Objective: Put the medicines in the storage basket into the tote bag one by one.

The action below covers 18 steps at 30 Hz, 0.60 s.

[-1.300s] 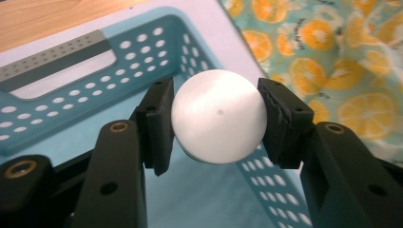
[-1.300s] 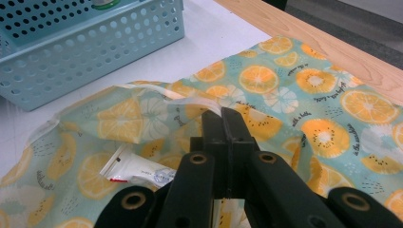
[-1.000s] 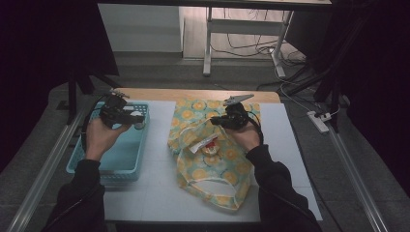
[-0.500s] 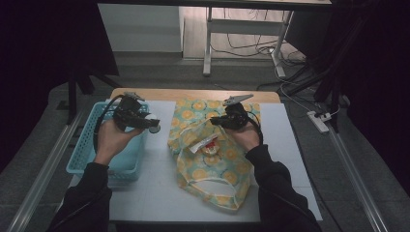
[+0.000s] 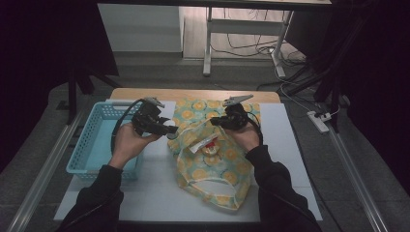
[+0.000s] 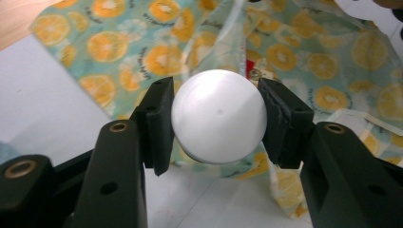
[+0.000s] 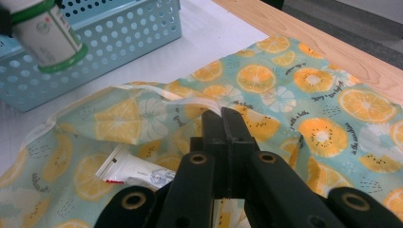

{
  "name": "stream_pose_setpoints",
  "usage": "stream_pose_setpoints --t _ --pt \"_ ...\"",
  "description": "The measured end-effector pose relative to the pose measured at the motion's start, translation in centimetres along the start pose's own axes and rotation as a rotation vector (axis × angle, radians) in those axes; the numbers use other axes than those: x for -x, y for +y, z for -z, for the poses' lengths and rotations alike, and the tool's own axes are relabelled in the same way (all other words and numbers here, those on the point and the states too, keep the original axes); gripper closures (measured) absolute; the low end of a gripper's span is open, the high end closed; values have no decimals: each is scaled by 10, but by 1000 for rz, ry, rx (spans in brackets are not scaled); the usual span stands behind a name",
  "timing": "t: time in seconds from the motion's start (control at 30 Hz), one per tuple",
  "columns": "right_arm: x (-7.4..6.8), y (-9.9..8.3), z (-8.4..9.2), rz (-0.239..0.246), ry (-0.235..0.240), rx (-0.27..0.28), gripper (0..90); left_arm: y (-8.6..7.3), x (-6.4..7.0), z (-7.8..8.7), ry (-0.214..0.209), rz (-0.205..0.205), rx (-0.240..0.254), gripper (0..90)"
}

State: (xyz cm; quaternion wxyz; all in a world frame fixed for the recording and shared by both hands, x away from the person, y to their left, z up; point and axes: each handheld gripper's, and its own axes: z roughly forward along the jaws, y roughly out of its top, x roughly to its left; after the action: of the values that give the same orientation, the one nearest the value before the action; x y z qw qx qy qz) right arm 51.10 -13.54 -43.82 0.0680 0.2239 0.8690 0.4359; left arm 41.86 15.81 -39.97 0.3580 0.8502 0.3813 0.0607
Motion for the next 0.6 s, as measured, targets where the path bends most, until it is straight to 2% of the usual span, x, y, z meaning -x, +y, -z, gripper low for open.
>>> stream_pose_setpoints --t 0.27,0.6 --pt "-1 0 -1 4 -2 -2 900 10 16 -23 -56 -34 -1 505" --pt "1 -1 -2 -3 -5 -2 900 25 35 -53 -99 -78 -19 505"
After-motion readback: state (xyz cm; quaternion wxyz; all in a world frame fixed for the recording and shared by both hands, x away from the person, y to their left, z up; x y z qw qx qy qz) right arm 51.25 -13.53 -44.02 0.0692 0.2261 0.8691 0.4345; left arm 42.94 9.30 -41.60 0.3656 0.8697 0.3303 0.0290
